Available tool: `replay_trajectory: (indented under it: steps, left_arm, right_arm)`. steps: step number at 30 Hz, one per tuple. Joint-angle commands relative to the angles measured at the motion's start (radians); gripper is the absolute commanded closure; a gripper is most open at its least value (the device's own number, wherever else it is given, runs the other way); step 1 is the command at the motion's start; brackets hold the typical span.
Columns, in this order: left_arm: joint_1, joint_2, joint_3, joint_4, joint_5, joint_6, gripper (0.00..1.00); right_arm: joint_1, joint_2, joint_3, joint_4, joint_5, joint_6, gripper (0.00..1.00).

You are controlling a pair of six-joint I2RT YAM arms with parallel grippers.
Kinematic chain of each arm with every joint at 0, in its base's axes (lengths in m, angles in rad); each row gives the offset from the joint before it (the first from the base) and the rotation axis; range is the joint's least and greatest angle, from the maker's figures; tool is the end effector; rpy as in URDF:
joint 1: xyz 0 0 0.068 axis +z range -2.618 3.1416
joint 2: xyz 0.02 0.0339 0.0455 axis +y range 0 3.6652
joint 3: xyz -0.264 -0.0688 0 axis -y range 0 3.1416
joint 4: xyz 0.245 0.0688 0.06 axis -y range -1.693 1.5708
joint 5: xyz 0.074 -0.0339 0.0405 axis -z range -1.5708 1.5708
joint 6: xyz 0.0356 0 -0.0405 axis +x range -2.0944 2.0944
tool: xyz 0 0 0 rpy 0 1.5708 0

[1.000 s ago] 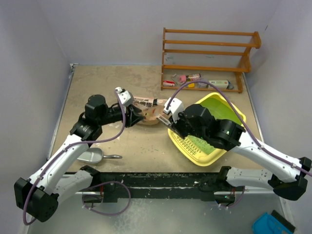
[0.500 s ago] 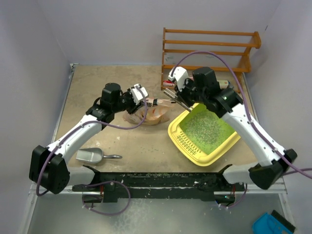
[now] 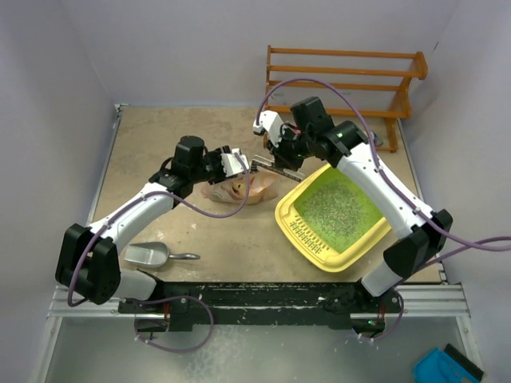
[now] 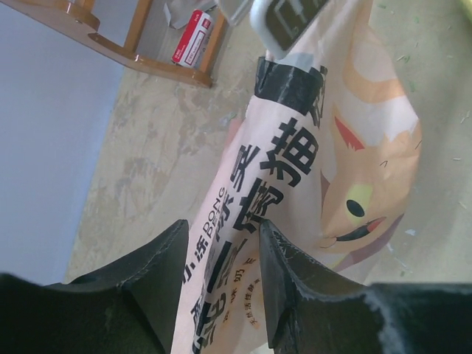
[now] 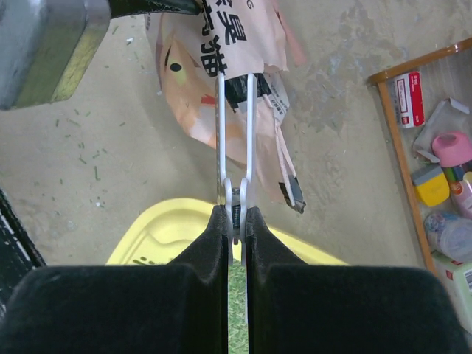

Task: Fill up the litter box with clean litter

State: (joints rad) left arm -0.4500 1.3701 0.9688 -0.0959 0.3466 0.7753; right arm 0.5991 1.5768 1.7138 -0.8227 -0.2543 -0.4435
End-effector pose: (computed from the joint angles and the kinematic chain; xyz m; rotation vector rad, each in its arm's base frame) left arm 0.2746 -0.1461 0.2805 1.3394 1.5381 -0.1549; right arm 0.2758 0.1991 0.4017 -1.2400 1.8852 0.3700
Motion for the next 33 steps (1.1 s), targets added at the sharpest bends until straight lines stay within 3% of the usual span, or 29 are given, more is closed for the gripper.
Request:
replay_trajectory:
  steps: [1,4,8,13,33]
  left_arm:
    - [0.0,0.025,0.023,0.065,-0.017,0.073,0.55]
    - [0.002,0.044,0.029,0.062,-0.003,0.076,0.63]
    - [0.008,0.044,0.031,0.062,0.023,0.071,1.0]
    - [0.013,0.01,0.037,0.033,0.108,0.059,1.0]
    - [0.013,-0.046,-0.001,0.006,0.161,0.037,1.0]
  right_arm:
    - [-0.027,0.055,0.111,-0.047,-0.023,-0.094,1.0]
    - [-0.061,0.116,0.165,-0.071,-0.058,-0.144,1.0]
    - [-0.077,0.166,0.202,-0.107,-0.081,-0.215,1.0]
    - [-0.078,0.206,0.244,-0.183,-0.13,-0.289,1.0]
    - [-0.078,0.264,0.239,-0.26,-0.258,-0.483,1.0]
